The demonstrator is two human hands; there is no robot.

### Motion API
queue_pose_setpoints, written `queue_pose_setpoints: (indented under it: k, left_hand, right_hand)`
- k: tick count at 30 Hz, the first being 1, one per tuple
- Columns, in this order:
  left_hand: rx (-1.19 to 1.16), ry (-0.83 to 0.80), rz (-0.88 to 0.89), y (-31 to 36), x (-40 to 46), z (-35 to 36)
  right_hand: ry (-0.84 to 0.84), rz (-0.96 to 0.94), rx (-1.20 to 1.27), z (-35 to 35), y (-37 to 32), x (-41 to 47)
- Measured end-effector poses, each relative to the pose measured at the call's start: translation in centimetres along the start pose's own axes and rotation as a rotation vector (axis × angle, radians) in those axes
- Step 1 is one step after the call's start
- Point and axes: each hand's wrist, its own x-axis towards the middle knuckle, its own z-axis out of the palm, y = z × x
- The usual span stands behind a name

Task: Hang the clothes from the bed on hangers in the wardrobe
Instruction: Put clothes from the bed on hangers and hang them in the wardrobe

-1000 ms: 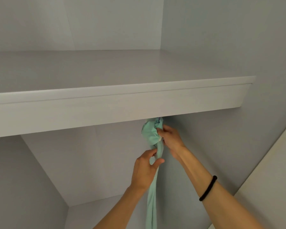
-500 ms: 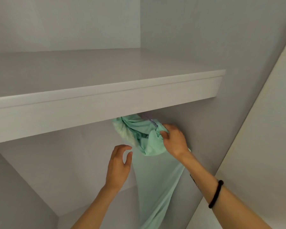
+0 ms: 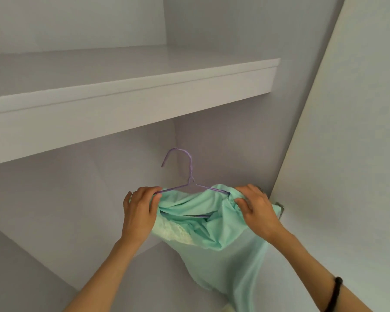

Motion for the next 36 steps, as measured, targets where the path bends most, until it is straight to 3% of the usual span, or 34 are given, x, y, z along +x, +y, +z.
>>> queue_pose_setpoints:
  k: [4,8,12,16,25,29,36]
  left_hand:
    - [-0.085,-0.084,0.025,1.2,-2.1,-0.4]
    - [-0.321,-0.286,0.087,3.8,-3.6,-0.4]
    - [-0.278,-0.437,0.266,6.9,-4.2,1.0]
    - [-0.359,-0.510,0.331,13.0,-6.2,2.4]
    - [-0.519,-0.552,0.700,32.3,-16.5,5.8]
    - [-0.634,-0.609,0.770,40.4,-23.8,6.9]
    - [-0.746,-0.518,0.904,53.8,-33.3,8.4]
  right_hand:
    - [0.013,0.111,0.038,-1.6,0.5,-5.6]
    - [0.108,0.255,0.078,-5.1,1.2,-10.7]
    - [0.206,0.442,0.106,-9.2,2.1,-15.5]
    - [0.343,0.533,0.016,-13.2,2.2,-21.2]
    - [0.731,0.776,-0.258,-25.0,2.3,-40.2]
    - [0.861,0.854,-0.355,-30.6,0.9,-48.9]
    - [1.084,0.994,-0.497,-38.0,-0.2,-60.1]
